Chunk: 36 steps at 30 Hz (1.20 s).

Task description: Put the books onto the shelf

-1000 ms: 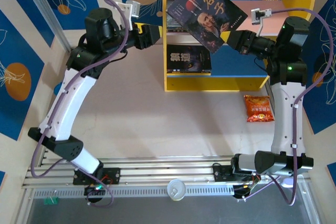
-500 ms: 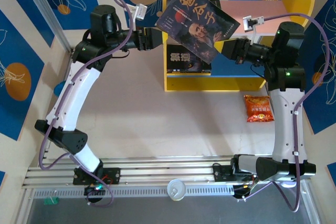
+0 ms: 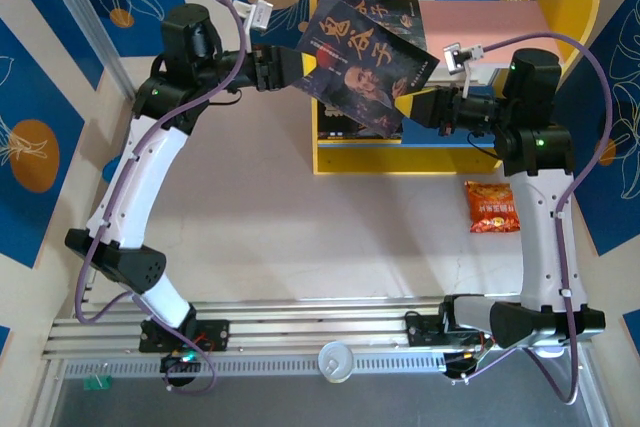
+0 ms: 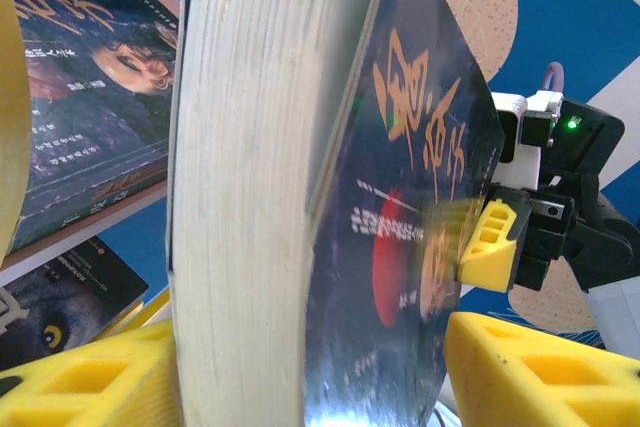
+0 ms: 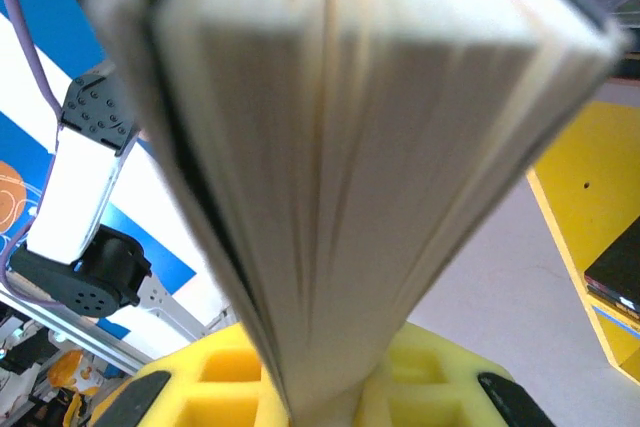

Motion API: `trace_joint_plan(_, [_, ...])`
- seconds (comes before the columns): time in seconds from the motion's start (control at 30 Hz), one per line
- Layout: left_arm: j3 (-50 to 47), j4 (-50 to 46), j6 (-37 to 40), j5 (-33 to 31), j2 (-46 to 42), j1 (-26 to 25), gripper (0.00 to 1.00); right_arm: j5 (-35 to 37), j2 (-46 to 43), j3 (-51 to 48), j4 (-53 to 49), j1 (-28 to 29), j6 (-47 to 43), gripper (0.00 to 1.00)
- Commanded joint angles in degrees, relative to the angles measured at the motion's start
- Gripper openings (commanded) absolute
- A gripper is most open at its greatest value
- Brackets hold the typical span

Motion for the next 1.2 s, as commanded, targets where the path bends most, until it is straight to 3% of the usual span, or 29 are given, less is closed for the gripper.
trace_joint_plan(0.0, [0.7,2.6,-1.2,2.8,0.1,0.7,0.63,-2.7,-1.5,0.4,-0.3,0.4,-3.0,0.05])
trace_joint_plan(0.47, [-1.1,5.6,-2.5,6.2,-0.7,0.7,0.6,-3.5,-0.2,1.6,-3.7,2.3,-6.1,0.05])
trace_joint_plan(0.83, [-5.8,9.8,-2.8,7.2,-2.9,0.7,0.23,-2.5,1.1,1.7,-4.1,2.7,-6.4,0.08])
trace_joint_plan(1.0, [-10.0,14.3,-4.4,6.8,-4.9,0.8,0.09,-1.6,1.2,0.2,-1.6,2.8,-4.2,0.24])
trace_joint_plan(1.17, [-16.0,21.9,-7.8,4.3,-7.8,0.9,0.0,1.3,0.3,-2.5,1.9,3.5,-1.6,0.29])
